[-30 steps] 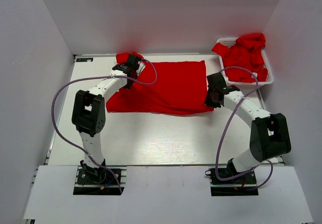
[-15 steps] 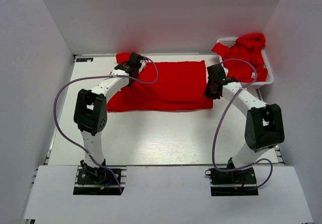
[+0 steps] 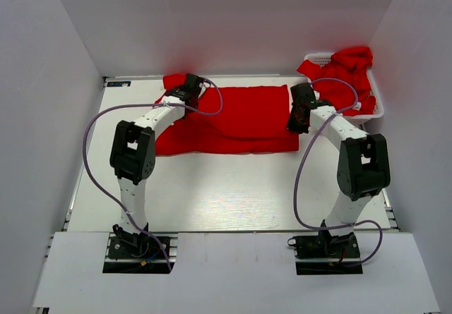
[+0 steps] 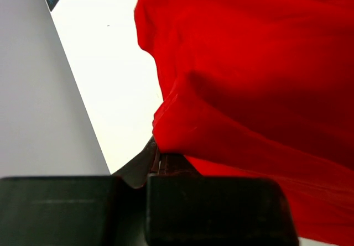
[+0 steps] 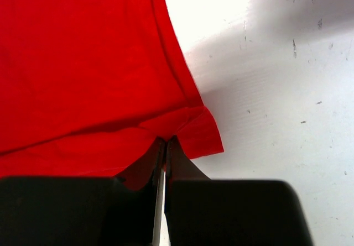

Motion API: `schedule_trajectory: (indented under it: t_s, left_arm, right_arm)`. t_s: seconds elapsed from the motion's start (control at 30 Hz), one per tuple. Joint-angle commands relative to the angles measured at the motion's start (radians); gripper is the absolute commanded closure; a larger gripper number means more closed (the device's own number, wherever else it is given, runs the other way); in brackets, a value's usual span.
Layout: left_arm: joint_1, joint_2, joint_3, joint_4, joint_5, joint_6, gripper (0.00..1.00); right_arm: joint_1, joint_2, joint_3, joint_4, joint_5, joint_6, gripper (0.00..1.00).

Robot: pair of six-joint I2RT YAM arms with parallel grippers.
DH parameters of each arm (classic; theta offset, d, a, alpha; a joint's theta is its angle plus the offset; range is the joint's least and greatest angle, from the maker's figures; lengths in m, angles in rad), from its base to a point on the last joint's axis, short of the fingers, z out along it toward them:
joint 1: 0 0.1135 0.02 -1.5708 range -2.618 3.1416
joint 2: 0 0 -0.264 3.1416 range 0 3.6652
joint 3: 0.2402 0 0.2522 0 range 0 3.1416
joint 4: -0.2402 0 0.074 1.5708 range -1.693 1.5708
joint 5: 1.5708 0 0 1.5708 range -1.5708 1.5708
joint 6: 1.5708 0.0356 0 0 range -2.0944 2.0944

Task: Fold and stack the t-shirts
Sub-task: Fold the flattened tshirt in 1/3 of the way

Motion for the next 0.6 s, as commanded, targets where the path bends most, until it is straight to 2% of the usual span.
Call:
schedule_trajectory:
  t_s: [0.0, 0.2, 0.27, 0.3, 0.33, 0.37, 0.4, 0.43, 0.5, 0.53, 0.57]
  left_arm:
    - [-0.003, 0.001, 0.054, 0.055, -0.052, -0.012, 1.00]
    - [-0.003, 0.047, 0.083, 0.089, -0.052, -0.030, 1.00]
    - [0.007, 0.056, 0.095, 0.089, -0.052, -0.050, 1.00]
    - [0.007, 0.068, 0.104, 0.089, -0.064, -0.062, 0.91]
    - [0.007, 0.068, 0.135, 0.078, -0.075, -0.074, 0.75]
    - [0.016, 0.096, 0.153, 0.045, -0.090, -0.087, 0.49]
    - [0.016, 0.108, 0.176, 0.025, -0.104, -0.116, 0.01]
    - [0.016, 0.119, 0.224, 0.003, -0.139, -0.130, 0.00]
    - [0.016, 0.142, 0.264, -0.053, -0.161, -0.156, 0.00]
    - [0.016, 0.142, 0.294, -0.069, -0.170, -0.169, 0.00]
    - [0.016, 0.142, 0.308, -0.083, -0.170, -0.185, 0.00]
  right_arm:
    - [-0.011, 0.037, 0.057, -0.007, -0.008, -0.008, 1.00]
    - [-0.026, 0.083, 0.117, 0.031, -0.024, -0.017, 1.00]
    - [-0.026, 0.096, 0.132, 0.063, -0.042, -0.030, 0.97]
    - [-0.028, 0.103, 0.140, 0.073, -0.044, -0.045, 0.96]
    - [-0.028, 0.111, 0.140, 0.096, -0.047, -0.053, 0.91]
    - [-0.031, 0.117, 0.145, 0.108, -0.070, -0.072, 0.85]
    - [-0.034, 0.122, 0.177, 0.098, -0.087, -0.085, 0.77]
    - [-0.034, 0.134, 0.191, 0.081, -0.088, -0.103, 0.49]
    - [-0.037, 0.131, 0.221, 0.064, -0.099, -0.117, 0.32]
    - [-0.036, 0.121, 0.222, 0.059, -0.105, -0.128, 0.10]
    - [-0.037, 0.116, 0.220, 0.059, -0.108, -0.134, 0.10]
